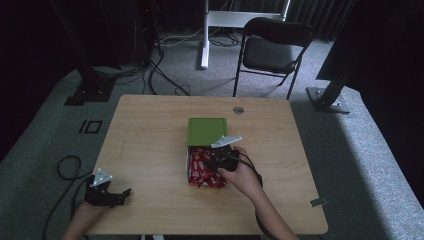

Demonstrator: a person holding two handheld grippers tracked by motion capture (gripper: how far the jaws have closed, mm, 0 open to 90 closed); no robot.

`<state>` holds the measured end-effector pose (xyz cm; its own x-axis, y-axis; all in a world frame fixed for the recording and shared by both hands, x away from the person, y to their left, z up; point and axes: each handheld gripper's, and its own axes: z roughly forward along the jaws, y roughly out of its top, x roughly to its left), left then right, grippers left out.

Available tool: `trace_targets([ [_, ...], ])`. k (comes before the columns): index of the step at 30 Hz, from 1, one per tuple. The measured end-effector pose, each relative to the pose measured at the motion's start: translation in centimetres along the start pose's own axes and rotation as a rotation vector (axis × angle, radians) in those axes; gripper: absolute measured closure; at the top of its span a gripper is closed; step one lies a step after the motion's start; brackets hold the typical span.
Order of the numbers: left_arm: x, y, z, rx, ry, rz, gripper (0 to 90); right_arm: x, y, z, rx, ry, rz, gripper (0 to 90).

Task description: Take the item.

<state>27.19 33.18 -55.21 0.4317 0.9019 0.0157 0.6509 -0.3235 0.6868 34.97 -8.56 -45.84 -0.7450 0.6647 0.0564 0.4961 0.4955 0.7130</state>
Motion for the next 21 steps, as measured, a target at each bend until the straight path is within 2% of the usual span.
trace_targets([
  [7,0.0,0.0,0.0,0.001,0.000,0.001,0.6,0.7,0.1,0.3,0.038,-0.055,-0.102,63.8],
  [9,0.0,0.0,0.0,0.001,0.000,0.001,0.6,1.0,0.1,0.3,0.041,-0.076,-0.126,68.6],
  [10,0.0,0.0,0.0,0.002,0.000,0.002,0.6,1.4,0.1,0.4,0.041,-0.080,-0.158,73.4],
  [11,0.0,0.0,0.0,0.002,0.000,0.002,0.6,1.4,0.1,0.4,0.041,-0.080,-0.158,73.4],
  [14,0.0,0.0,0.0,0.000,0.000,0.001,0.6,2.0,0.1,0.4,0.053,-0.117,-0.200,81.3],
  [15,0.0,0.0,0.0,0.000,0.000,0.000,0.6,2.1,0.3,0.3,0.057,-0.121,-0.205,84.5],
  [17,0.0,0.0,0.0,0.001,0.000,0.002,0.6,2.0,0.4,0.1,0.067,-0.120,-0.198,85.6],
  [21,0.0,0.0,0.0,0.001,0.000,0.002,0.6,1.8,0.5,-0.5,0.051,-0.103,-0.181,86.4],
])
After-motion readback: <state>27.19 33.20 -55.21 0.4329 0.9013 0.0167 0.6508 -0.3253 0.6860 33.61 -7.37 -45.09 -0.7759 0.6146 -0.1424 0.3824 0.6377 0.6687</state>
